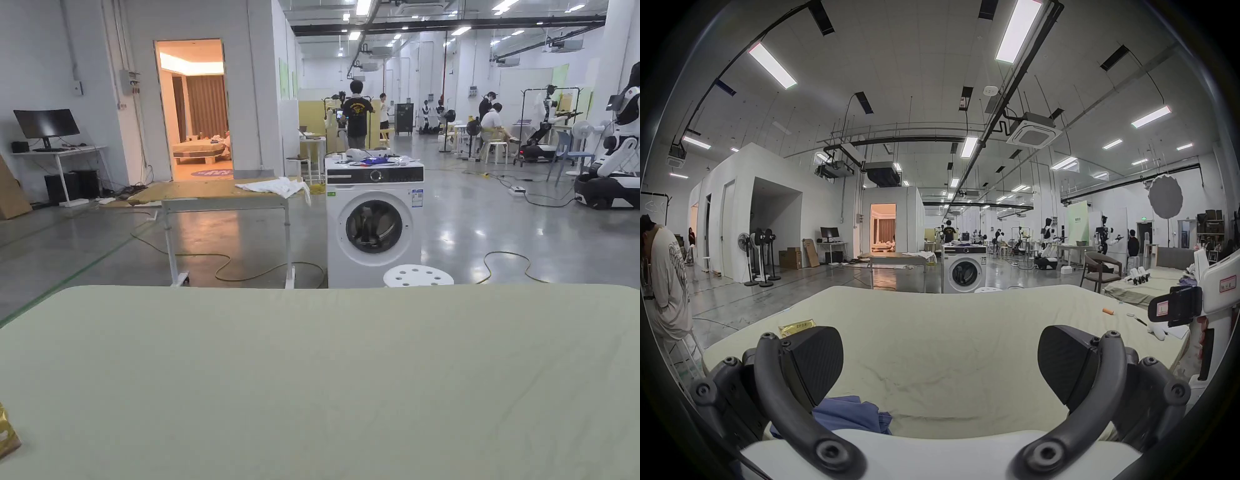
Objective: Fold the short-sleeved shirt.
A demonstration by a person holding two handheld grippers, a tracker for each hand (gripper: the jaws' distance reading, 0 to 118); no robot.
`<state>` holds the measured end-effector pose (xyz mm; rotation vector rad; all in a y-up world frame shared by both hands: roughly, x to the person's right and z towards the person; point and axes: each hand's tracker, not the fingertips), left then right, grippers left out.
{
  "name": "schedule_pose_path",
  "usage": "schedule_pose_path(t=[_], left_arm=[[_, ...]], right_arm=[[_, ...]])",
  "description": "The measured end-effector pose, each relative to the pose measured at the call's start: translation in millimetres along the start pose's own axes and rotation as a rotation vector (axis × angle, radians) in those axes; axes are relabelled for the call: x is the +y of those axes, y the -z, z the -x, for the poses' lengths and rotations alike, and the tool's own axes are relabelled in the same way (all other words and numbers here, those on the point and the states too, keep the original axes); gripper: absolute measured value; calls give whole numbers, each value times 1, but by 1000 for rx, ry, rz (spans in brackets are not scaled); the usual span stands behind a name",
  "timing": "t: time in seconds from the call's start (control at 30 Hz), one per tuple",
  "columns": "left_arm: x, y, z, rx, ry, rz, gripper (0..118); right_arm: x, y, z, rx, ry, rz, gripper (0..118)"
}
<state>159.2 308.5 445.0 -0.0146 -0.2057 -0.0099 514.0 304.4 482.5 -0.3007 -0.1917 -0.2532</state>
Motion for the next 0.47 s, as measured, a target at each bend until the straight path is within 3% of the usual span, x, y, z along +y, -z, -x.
schedule_pose_path(t=[0.17, 0.47], left_arm=[[2, -3, -1, -34, -63, 6, 118], [-1, 0, -5, -40, -53, 21, 118]], right_arm=[[-4, -1, 5, -17, -51, -2, 118], [-2, -3, 1, -41, -23, -65, 118]])
